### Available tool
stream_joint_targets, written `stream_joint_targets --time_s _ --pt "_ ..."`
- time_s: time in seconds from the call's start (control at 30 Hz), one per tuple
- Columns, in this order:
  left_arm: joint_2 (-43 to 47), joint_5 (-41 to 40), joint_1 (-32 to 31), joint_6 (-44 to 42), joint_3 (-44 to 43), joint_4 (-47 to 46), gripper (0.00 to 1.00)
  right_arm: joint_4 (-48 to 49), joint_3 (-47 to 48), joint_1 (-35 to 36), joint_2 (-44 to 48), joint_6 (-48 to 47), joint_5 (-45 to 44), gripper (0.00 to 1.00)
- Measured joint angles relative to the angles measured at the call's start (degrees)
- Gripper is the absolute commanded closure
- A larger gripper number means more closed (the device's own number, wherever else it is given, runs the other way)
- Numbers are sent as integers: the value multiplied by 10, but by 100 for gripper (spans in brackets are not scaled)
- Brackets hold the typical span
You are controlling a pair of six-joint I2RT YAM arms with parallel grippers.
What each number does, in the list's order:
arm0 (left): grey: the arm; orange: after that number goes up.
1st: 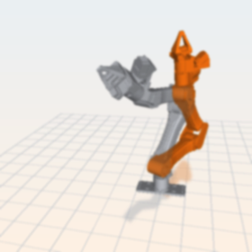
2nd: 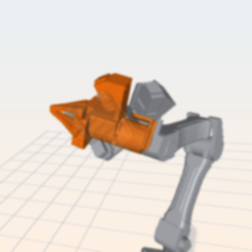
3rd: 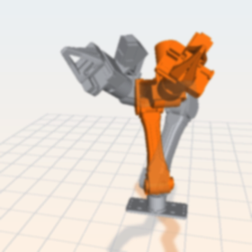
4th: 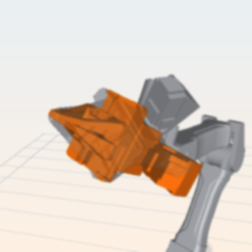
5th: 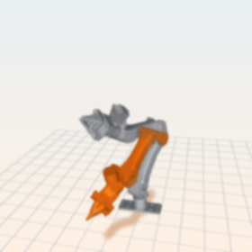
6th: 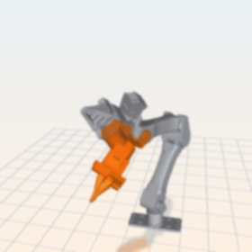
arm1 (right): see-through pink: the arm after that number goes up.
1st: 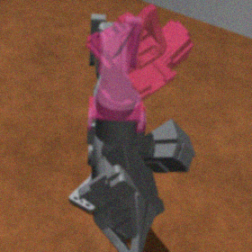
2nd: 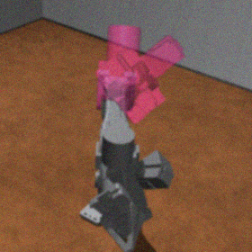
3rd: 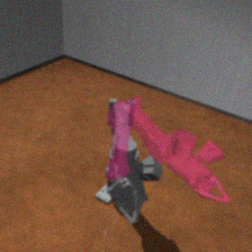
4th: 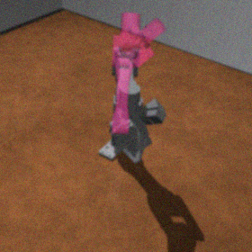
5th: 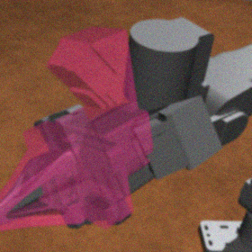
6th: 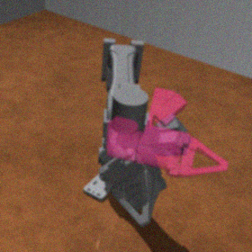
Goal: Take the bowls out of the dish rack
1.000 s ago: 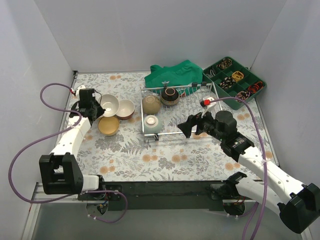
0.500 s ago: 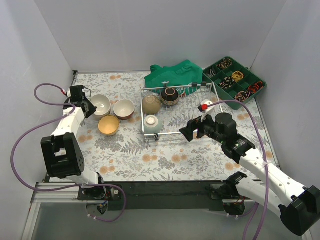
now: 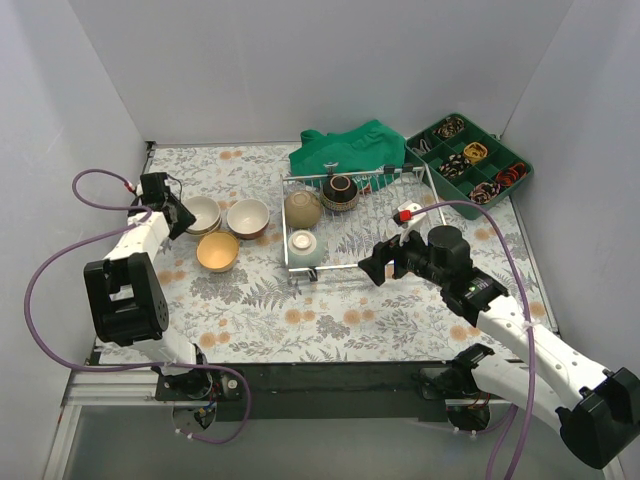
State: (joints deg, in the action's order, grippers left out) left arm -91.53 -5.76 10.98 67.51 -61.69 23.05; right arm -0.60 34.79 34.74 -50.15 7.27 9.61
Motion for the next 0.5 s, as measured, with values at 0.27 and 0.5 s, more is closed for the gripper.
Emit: stream_joint_targets --time_s 0.27,0.5 --pt "3 7 0 -10 0 2 42 -18 0 0 -11 0 0 2" --pt "59 4 0 -20 1 3 13 -40 30 0 -40 -16 -25 1"
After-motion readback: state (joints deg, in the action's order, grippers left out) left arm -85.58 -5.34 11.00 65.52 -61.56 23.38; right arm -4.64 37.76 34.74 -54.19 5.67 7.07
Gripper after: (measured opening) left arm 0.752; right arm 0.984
